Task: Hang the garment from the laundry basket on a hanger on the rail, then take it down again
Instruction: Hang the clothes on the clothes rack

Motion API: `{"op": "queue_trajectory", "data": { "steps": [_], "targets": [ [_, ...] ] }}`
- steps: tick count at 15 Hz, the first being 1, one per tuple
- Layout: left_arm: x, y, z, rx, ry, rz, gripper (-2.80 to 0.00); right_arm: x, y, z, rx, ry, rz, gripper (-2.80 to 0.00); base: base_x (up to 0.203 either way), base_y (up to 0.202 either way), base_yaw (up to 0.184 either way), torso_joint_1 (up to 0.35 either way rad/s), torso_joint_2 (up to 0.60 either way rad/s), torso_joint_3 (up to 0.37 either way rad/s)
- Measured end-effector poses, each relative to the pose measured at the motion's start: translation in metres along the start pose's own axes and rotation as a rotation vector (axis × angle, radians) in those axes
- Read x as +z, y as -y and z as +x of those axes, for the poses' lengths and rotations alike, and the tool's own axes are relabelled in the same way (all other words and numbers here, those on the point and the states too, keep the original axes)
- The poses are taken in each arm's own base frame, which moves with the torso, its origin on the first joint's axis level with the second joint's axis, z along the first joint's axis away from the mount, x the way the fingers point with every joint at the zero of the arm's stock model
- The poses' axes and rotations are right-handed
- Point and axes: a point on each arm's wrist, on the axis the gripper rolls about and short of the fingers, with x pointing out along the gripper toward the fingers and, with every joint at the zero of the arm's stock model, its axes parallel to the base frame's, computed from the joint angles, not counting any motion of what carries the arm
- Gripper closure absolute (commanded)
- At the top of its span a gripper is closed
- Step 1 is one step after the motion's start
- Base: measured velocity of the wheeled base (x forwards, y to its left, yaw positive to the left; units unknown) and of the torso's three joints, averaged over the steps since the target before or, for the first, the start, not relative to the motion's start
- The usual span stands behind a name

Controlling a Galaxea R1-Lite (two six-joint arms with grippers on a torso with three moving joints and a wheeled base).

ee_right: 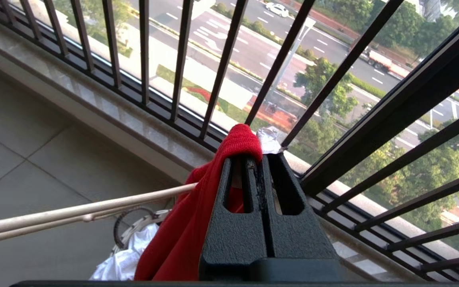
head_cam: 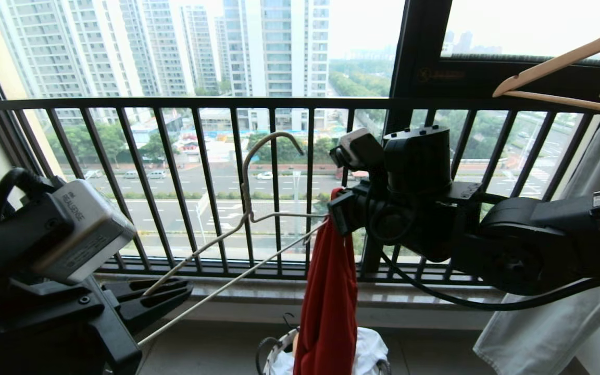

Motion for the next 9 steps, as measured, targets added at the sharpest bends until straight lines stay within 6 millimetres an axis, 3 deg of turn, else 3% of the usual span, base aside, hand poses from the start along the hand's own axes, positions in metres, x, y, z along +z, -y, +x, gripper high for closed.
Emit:
{"op": "queue_trajectory", "data": {
  "steps": [4,9],
  "targets": [
    [-0.004,0.001,0.001,-0.005,-0.009,0.009,0.00,0.010,0.003,-0.003,-0.004,0.027,0.022,0.00,0.000,0.000,0.000,0.000,0.00,0.000],
    [0.001,0.001,-0.008,-0.023,0.031,0.013,0.00,0.013,0.010,0.008,-0.034,0.037,0.071,0.00,0.000,0.000,0.000,0.000,0.00,0.000]
  ]
}}
